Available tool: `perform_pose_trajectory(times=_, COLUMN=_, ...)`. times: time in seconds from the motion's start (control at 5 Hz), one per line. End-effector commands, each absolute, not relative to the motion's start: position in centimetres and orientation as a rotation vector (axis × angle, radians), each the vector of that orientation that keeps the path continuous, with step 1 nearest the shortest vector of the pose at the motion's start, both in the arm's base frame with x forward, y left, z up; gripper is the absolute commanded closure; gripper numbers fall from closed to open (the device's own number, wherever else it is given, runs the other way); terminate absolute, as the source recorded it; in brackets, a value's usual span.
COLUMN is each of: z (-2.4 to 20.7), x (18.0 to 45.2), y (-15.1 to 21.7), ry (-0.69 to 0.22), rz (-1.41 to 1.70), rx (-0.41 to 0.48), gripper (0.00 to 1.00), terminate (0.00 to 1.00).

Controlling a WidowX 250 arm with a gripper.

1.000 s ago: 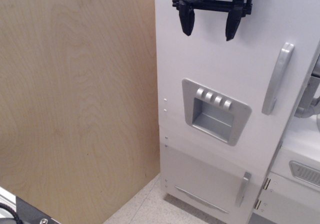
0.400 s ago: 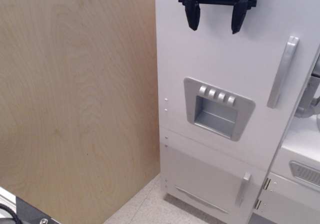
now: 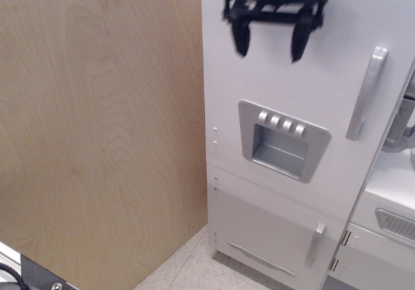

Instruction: Close fridge

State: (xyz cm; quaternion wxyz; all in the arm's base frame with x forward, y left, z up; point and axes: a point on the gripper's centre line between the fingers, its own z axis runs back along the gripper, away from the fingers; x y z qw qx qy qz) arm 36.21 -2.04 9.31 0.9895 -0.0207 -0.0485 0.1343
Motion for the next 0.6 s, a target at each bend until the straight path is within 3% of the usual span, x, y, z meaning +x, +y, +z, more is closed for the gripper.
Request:
perform_pose_trajectory(times=0.0, z=12.48, x=30.71, y=-1.57, ry=-0.145, rz=0.187, rx=-0.066, gripper=0.0, terminate=0.0)
perform_pose_trajectory(times=0.2, z=12.48, x=30.71, y=-1.57, ry=-0.145, rz=0.187, rx=-0.066, gripper=0.0, terminate=0.0)
perform_pose_trajectory(times=0.4, z=12.48, x=30.71, y=-1.57, ry=-0.145, rz=0.187, rx=-0.066, gripper=0.0, terminate=1.0)
